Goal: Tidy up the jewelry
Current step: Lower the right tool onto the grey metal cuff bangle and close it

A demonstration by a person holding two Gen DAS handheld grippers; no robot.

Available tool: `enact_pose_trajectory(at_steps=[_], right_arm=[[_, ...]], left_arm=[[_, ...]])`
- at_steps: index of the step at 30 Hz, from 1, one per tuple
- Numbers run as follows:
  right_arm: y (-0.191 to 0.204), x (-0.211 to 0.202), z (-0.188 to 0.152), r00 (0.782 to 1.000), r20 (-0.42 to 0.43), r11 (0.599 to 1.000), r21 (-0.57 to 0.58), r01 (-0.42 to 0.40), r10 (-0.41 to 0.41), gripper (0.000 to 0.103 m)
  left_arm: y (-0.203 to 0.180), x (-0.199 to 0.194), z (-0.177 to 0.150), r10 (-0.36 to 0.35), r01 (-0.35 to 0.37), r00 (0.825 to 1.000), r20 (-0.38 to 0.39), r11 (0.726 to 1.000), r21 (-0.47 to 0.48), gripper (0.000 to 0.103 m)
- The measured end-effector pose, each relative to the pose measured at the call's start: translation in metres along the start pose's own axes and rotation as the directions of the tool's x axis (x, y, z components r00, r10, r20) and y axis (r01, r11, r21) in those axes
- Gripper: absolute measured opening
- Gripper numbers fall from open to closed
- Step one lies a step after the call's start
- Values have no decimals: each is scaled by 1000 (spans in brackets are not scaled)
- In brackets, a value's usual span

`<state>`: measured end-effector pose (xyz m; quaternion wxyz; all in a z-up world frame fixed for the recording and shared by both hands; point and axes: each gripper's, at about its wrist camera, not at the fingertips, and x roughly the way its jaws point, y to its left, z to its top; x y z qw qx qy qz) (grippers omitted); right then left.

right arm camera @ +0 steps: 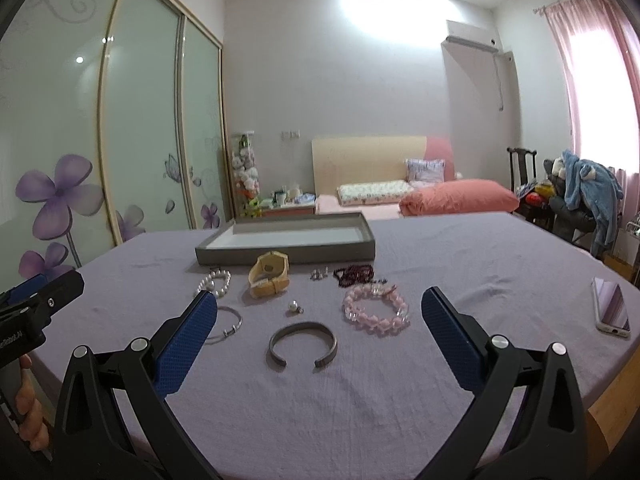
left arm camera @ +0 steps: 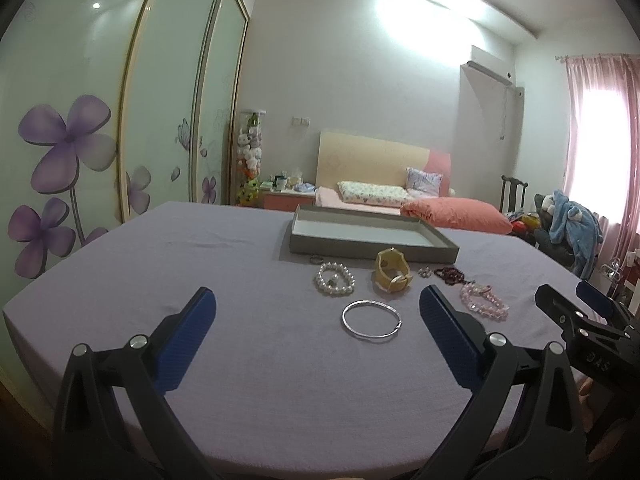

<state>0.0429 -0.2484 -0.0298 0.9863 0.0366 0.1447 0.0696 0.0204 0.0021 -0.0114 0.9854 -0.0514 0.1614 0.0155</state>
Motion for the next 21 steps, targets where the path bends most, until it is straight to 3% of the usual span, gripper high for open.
enact_pose_trajectory(at_steps=[7, 11, 17, 21], right_arm=[[-3, 36, -9, 986, -168, 1000, -5, -5, 4, 101], [-1, 59, -16, 960, -280, 1000, -19, -13, 7, 101], [0, 78, -15, 933, -360, 1000, -28, 9, -18, 101], [1, 98, -16, 896, -442, 999, -30, 20, -32, 101]], left_arm=[[8, 35, 1, -15, 14, 996, -91, 1000, -17, 99], [11, 57, 4, -28, 24, 988, -153, 999, -27, 99], [10, 90, 9, -44, 42, 969, -242, 999, -12, 99], [4, 112, 12, -53, 58, 955, -292, 998, 7, 99]])
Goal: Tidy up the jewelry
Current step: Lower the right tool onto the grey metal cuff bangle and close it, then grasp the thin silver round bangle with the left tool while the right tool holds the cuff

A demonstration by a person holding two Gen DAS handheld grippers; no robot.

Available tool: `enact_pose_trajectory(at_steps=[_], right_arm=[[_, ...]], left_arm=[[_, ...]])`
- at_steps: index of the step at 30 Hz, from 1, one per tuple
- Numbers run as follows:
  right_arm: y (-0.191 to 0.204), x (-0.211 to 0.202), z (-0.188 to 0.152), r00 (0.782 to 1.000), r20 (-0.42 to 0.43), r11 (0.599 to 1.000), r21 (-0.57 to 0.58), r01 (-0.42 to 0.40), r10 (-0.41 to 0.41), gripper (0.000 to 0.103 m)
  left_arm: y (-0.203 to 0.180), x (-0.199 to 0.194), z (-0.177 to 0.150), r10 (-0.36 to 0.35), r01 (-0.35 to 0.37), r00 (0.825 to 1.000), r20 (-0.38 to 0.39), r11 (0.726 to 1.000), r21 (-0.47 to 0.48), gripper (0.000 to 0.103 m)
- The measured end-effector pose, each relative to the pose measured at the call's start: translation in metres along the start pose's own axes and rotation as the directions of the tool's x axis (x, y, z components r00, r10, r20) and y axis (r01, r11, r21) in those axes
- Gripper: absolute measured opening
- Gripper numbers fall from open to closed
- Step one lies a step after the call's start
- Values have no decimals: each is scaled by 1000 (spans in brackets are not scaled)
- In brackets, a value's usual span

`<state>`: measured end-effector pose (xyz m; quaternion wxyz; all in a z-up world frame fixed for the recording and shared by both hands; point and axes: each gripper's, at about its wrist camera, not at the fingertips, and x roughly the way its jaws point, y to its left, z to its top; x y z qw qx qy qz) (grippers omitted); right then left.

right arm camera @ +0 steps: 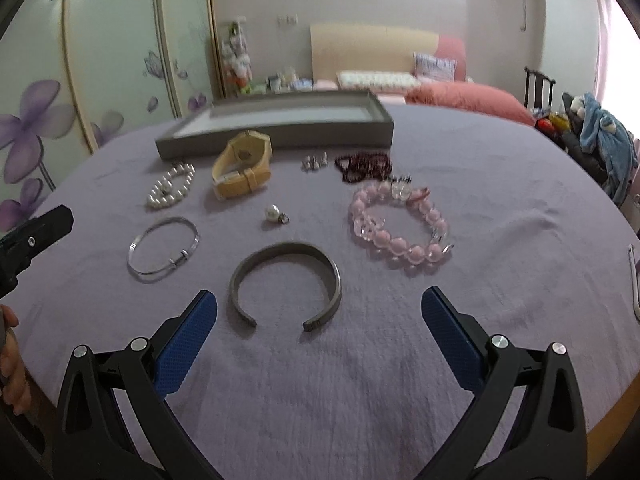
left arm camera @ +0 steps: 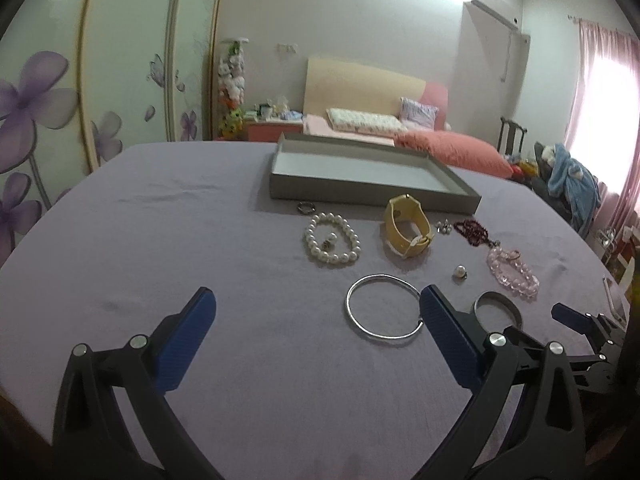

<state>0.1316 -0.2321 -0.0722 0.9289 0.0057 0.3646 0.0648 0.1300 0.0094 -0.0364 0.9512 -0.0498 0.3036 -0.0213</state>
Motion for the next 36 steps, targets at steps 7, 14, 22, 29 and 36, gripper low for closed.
enact_pose_trajectory(at_steps=[7, 14, 22, 29, 36], right_arm=[[8, 19, 7, 993, -121, 1000, -23, 11, -13, 99], [17, 28, 15, 990, -141, 999, -53, 2, -10, 78], [-1, 20, 12, 995, -101, 1000, -27, 14, -16, 67], [-17, 18, 11, 996, -84, 1000, 12, 17, -16, 68], [-20, 17, 11, 997, -79, 1000, 18, 4, -3, 68]], left_arm=[[-4, 25, 4, -8, 9, 998, -67, 1000, 17, 99], [-3, 41, 7, -24, 25, 994, -108, 1000, 12, 99], [-24, 53, 10, -54, 65, 985, -161, 996, 63, 99], [-50, 82, 10, -29, 65, 965, -261, 989, 130, 99], [-58, 101, 6, 18, 40, 945, -327, 985, 170, 97]])
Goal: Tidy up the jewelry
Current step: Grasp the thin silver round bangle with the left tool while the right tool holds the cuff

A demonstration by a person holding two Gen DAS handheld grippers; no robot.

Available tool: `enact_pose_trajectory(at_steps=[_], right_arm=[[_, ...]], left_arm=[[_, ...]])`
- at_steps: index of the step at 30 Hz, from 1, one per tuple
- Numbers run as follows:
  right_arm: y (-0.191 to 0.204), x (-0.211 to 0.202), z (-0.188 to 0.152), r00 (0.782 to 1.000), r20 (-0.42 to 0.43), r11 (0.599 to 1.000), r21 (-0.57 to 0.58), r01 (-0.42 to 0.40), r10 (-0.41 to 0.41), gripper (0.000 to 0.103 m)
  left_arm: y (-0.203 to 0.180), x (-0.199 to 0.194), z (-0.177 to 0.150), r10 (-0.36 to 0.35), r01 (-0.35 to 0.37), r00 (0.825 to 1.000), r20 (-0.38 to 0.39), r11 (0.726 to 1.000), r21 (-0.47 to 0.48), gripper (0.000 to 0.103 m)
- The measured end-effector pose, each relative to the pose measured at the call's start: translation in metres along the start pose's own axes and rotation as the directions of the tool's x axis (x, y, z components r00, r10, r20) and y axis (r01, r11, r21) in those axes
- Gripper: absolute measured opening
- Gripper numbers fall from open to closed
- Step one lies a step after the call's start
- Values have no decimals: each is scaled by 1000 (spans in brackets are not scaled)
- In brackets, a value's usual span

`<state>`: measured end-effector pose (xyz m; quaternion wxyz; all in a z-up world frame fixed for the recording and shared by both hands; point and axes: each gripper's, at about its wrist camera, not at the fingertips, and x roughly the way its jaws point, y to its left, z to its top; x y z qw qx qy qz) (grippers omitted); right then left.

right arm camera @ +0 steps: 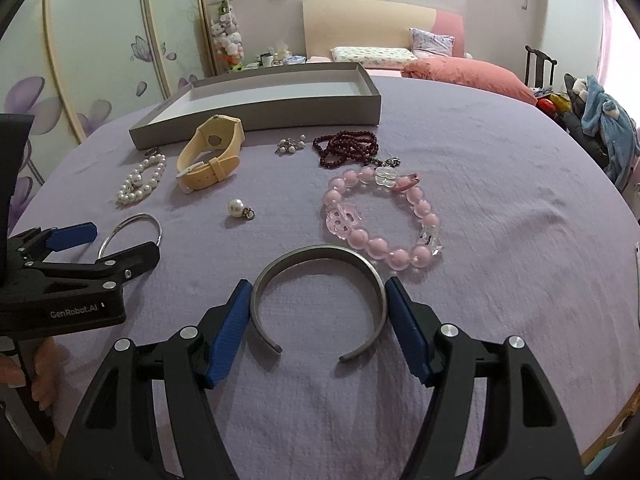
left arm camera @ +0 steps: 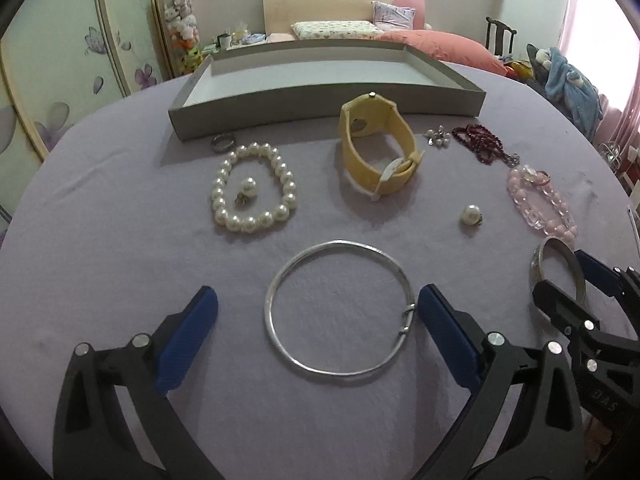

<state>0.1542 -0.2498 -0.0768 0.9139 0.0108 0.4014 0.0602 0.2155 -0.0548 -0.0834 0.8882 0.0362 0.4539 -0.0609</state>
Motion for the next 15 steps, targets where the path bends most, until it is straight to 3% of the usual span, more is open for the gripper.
enact_pose_trajectory(at_steps=[15], right_arm=[[0, 0, 0, 1000, 0, 1000, -2, 3, -3, 68]], left_arm=[[1, 0, 3, -18, 19, 1000, -17, 999, 33, 94]])
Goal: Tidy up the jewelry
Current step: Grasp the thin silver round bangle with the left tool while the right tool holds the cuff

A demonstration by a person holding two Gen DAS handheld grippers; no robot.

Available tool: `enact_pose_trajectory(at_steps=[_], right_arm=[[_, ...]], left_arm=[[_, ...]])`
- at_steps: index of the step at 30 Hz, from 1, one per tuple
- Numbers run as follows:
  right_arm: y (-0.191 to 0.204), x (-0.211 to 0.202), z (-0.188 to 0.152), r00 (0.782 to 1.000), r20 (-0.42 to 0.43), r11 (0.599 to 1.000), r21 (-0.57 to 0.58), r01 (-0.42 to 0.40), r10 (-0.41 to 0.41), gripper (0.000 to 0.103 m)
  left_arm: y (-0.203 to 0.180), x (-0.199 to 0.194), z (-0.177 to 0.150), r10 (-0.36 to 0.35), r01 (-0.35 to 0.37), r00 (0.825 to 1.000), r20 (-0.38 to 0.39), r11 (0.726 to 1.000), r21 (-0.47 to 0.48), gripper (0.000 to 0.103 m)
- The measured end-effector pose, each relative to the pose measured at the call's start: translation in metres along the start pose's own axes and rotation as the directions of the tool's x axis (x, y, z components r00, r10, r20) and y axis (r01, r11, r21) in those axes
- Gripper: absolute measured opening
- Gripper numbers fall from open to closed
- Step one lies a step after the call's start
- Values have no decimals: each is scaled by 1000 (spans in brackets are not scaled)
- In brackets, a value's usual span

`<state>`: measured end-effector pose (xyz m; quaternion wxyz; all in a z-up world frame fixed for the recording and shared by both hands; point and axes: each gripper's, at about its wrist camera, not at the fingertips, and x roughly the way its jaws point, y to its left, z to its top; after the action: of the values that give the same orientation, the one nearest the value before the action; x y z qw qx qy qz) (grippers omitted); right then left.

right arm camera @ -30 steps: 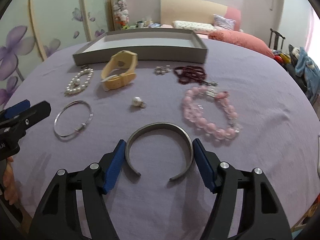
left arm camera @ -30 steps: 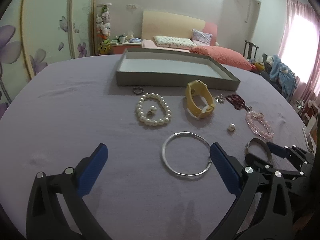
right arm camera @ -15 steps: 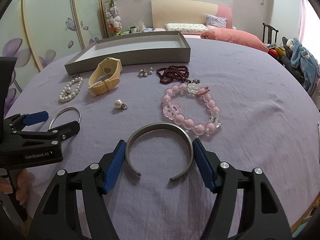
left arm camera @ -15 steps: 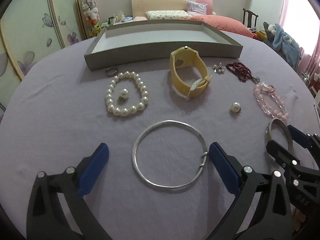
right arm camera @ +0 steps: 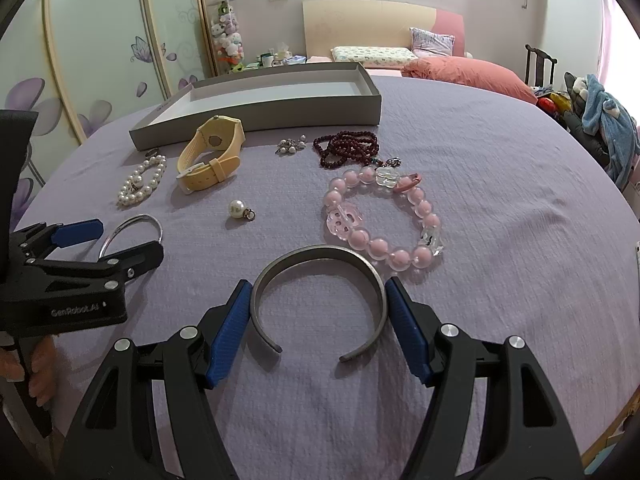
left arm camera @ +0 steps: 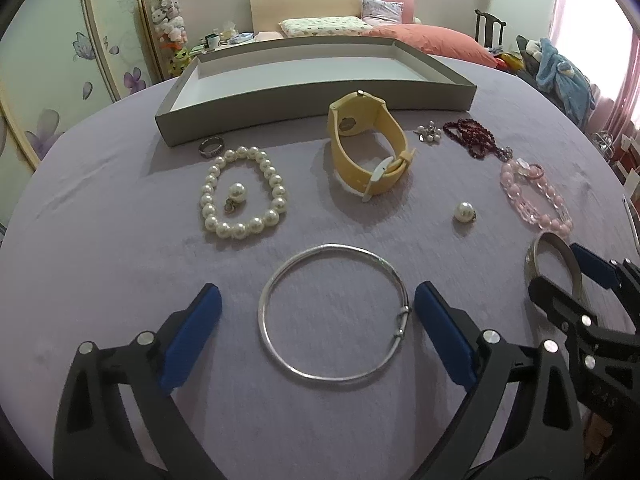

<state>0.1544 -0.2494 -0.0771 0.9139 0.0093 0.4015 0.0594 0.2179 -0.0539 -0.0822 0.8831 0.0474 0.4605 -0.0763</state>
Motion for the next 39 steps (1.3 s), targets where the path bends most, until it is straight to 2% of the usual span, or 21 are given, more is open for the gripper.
enact_pose_trajectory(at_steps=[3, 5, 7, 19, 26, 32, 39], right_arm=[[-1, 0, 0, 1000, 0, 1000, 0, -1, 1, 68], [-1, -1, 0, 1000, 0, 1000, 1, -2, 2, 68], [-1, 0, 0, 1000, 0, 1000, 2, -2, 2, 68], [1, -1, 0, 1000, 2, 1000, 12, -12, 12, 68], [2, -2, -1, 1000, 3, 1000, 9, -25, 25, 68], [7, -3, -1, 998, 8, 998, 1, -57, 57, 68], [12, -12, 1, 995, 52, 996, -9, -88, 88, 68]], left_arm=[[0, -1, -1, -3, 3, 1000, 5, 1000, 5, 94], [-2, -2, -1, -11, 11, 1000, 13, 1000, 16, 87], [-6, -5, -1, -23, 22, 999, 24, 999, 35, 72], [-1, -11, -9, -22, 21, 999, 46, 1000, 20, 71], [30, -24, -24, -6, 12, 997, 73, 997, -77, 71], [57, -50, -36, 16, 10, 988, 157, 987, -162, 71], [67, -73, -44, 33, 13, 974, 226, 980, -197, 71]])
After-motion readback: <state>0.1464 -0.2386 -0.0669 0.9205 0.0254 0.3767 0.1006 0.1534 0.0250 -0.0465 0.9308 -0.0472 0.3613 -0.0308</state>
